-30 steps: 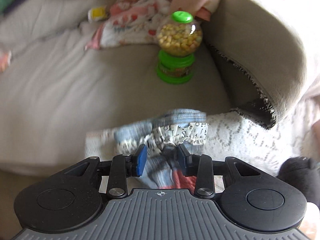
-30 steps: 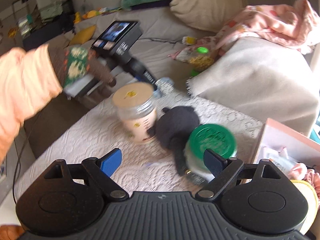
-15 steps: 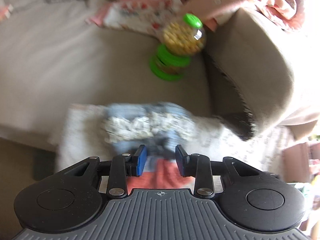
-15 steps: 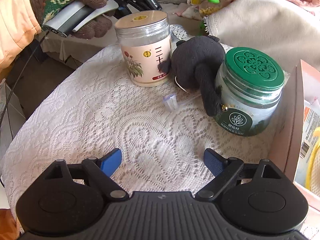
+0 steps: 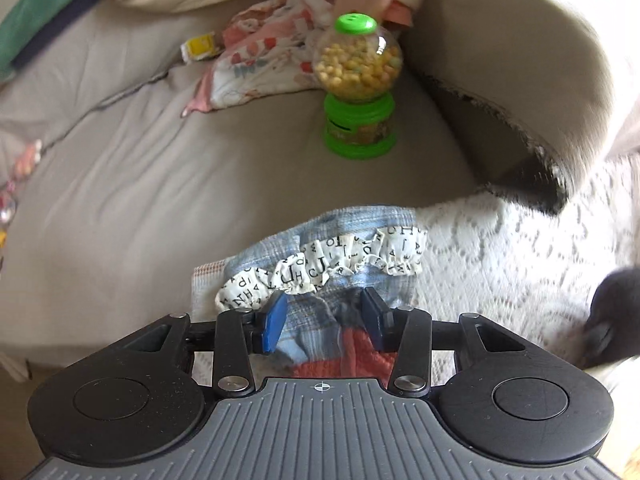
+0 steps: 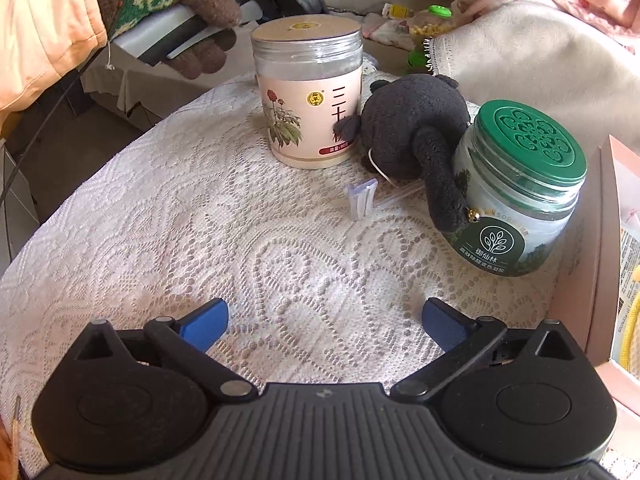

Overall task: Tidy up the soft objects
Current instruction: 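Grasp the blue patterned cloth pouch with the left gripper, then grasp the green plastic clip with the right gripper while left gripper holds the pouch, then lower the pouch and green clip into the pink box and release both, then move both grippers back to the black plush toy on the table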

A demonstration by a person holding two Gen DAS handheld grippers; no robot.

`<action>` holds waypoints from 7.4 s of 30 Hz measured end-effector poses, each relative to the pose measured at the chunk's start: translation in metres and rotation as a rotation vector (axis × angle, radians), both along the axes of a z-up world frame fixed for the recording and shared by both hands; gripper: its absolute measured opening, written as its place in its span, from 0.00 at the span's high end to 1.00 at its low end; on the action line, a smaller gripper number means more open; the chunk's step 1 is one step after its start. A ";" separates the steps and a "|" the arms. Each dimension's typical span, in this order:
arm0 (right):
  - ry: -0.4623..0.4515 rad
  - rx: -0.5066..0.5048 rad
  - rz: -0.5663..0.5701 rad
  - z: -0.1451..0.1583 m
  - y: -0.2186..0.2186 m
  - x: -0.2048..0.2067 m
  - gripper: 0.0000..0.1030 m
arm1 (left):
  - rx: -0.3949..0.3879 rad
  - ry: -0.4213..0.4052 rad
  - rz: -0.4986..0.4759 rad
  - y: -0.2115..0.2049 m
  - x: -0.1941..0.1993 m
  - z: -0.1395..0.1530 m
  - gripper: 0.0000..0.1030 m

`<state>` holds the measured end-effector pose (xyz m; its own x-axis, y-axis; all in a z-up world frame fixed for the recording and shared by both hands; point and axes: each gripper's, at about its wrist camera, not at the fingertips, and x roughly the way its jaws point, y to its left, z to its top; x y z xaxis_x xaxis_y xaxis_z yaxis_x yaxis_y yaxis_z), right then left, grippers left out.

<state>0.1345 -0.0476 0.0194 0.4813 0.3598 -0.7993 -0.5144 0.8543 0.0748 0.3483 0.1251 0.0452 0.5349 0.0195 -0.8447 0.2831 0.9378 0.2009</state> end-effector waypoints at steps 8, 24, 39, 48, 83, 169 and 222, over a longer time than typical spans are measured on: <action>-0.005 -0.008 0.005 -0.001 0.000 -0.003 0.00 | -0.197 0.025 0.135 0.029 0.011 -0.004 0.52; -0.105 0.138 0.046 0.134 0.008 0.024 0.05 | -0.503 -0.124 0.174 0.074 -0.048 -0.013 0.84; 0.289 -0.240 -0.023 0.100 0.179 0.211 0.25 | -0.792 -0.419 0.441 0.139 -0.140 -0.044 0.85; 0.358 -0.522 0.155 0.044 0.224 0.230 0.61 | -0.864 -0.410 0.472 0.158 -0.143 -0.051 0.85; -0.046 -0.098 0.062 0.224 0.089 0.145 0.98 | -0.738 -0.546 0.256 0.113 -0.167 0.082 0.85; -0.082 0.115 -0.421 0.071 -0.256 0.030 0.60 | -0.415 -0.122 -0.336 -0.262 -0.145 0.007 0.82; 0.009 0.022 -0.057 0.089 0.001 0.127 0.16 | -0.365 -0.356 -0.219 -0.064 -0.250 -0.012 0.77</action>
